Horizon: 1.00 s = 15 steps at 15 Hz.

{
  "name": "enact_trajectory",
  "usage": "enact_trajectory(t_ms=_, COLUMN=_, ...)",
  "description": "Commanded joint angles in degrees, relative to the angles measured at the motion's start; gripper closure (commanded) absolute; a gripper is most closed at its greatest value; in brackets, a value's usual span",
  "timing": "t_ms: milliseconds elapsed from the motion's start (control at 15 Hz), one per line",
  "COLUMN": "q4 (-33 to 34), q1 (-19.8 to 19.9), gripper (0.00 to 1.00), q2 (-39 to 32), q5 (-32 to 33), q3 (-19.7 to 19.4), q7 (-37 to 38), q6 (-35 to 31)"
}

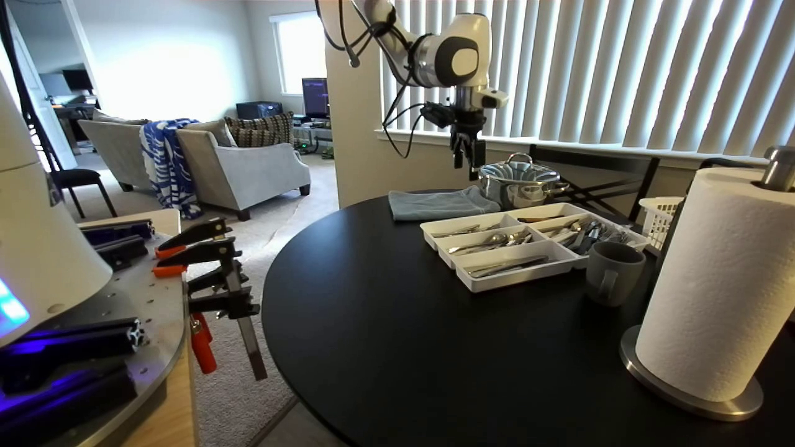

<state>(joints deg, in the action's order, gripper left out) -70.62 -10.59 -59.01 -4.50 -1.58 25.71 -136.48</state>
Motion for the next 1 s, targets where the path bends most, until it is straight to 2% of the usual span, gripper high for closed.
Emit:
enact_trajectory(t_ms=0, q4=1.48, q1=-0.17, gripper=0.0, q2=-1.18, q5=-0.22, q3=-0.18, q7=0.09, q6=0.22)
enact_trajectory(t_ms=333, q4=3.57, q1=-0.35, gripper=0.0, q2=-2.18, q5=0.05, q3=-0.39, q7=0.26, q6=0.99)
enact_trajectory(t_ms=933, q4=13.24, q1=2.57, gripper=0.0, q2=-11.74, q5=0.24, q3=-0.36, q7=-2.13, q6=9.18)
